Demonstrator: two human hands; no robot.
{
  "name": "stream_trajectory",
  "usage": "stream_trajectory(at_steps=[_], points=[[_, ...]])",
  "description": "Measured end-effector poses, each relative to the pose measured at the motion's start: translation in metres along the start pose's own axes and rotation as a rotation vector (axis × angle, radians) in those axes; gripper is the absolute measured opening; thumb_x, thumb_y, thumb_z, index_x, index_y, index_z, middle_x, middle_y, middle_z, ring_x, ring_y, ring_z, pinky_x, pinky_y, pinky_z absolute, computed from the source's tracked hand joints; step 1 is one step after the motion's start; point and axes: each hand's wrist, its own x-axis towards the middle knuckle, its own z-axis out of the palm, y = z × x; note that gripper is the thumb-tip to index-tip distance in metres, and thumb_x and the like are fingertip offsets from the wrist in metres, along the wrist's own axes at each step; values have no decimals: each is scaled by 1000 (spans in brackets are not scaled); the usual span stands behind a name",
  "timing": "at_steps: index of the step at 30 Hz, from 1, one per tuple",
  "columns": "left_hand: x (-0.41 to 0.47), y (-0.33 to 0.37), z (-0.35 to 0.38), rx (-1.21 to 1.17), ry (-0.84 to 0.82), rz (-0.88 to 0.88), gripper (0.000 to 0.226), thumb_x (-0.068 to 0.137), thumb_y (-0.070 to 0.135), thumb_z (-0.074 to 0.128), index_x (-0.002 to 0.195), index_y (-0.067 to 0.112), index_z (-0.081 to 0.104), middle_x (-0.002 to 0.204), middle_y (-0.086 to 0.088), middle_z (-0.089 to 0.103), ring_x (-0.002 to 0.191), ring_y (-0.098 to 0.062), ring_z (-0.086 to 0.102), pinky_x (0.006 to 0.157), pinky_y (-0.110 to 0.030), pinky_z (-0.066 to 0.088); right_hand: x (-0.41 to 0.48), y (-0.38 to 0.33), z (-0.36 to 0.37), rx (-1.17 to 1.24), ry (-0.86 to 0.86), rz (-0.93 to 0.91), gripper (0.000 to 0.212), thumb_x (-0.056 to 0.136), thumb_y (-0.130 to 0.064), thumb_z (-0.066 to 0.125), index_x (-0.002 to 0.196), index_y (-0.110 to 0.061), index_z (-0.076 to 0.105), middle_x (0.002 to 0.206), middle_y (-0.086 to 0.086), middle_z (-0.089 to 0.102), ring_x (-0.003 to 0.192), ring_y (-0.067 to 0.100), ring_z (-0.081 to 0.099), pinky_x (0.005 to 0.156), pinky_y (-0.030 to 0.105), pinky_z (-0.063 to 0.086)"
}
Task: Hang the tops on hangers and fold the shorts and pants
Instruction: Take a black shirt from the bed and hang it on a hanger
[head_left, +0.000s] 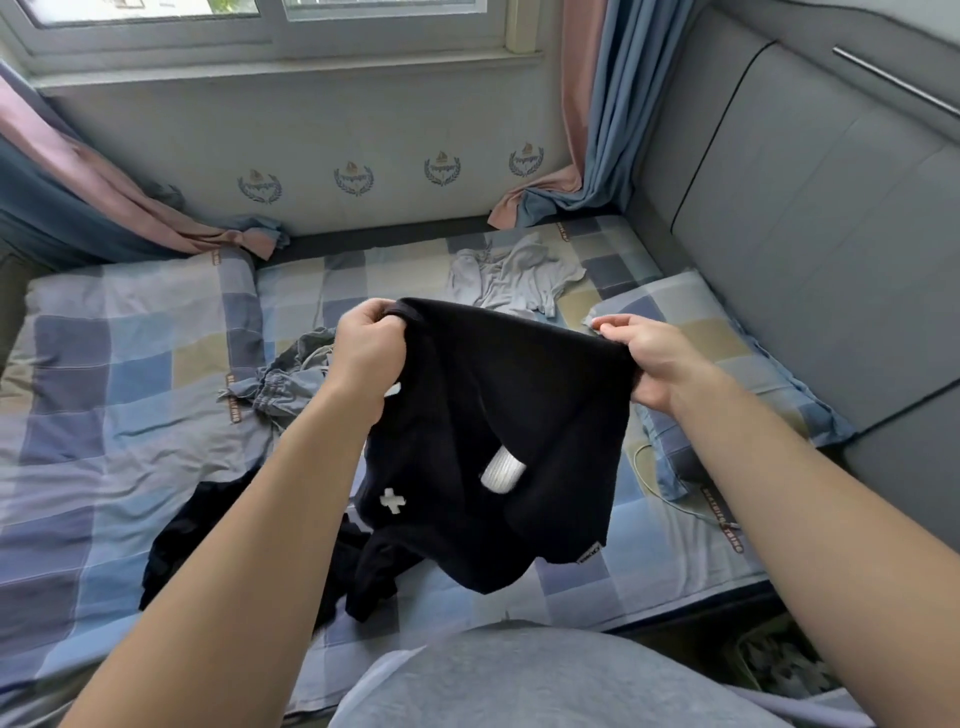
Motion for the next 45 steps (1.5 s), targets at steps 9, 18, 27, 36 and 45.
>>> stream_trajectory(at_steps=[9, 18, 27, 36, 45], points=[[-61, -21, 35, 477, -29, 458, 68, 73, 61, 66, 130, 25, 56, 134, 3, 51, 129, -21, 44, 110, -46, 38, -33, -31, 31, 144, -297, -70, 27, 102, 2, 42, 97, -4, 67, 73, 10, 72, 63, 18, 71, 66, 32, 62], [-47, -43, 95, 32, -258, -112, 10, 100, 36, 57, 96, 29, 64, 94, 2, 73, 96, -23, 69, 82, -39, 55, -62, -59, 55, 199, -372, -276, 23, 104, -2, 43, 106, -8, 64, 100, 16, 76, 100, 28, 74, 94, 46, 57], [-14, -25, 65, -450, -211, -370, 39, 98, 36, 60, 131, 14, 62, 122, -12, 70, 113, -30, 66, 103, -49, 49, -38, 63, 1, -601, -296, -159, 102, 76, -48, 84, 155, -39, 22, 157, -13, 27, 139, 12, 31, 111, 37, 32], [-6, -13, 28, -172, -63, -167, 29, 93, 36, 70, 109, 13, 62, 103, -9, 74, 98, -27, 73, 78, -41, 61, -21, 103, 41, -690, -138, -58, 37, 99, -40, 58, 118, -9, 67, 114, 16, 69, 107, 35, 64, 96, 49, 51], [-64, -71, 32, 307, -342, 28, 70, 57, 73, 81, 111, 37, 56, 106, 16, 67, 99, -1, 66, 85, -33, 58, -30, 22, 70, 64, -209, 9, 20, 107, -15, 43, 110, -11, 62, 98, 9, 68, 88, 24, 66, 55, 35, 59]])
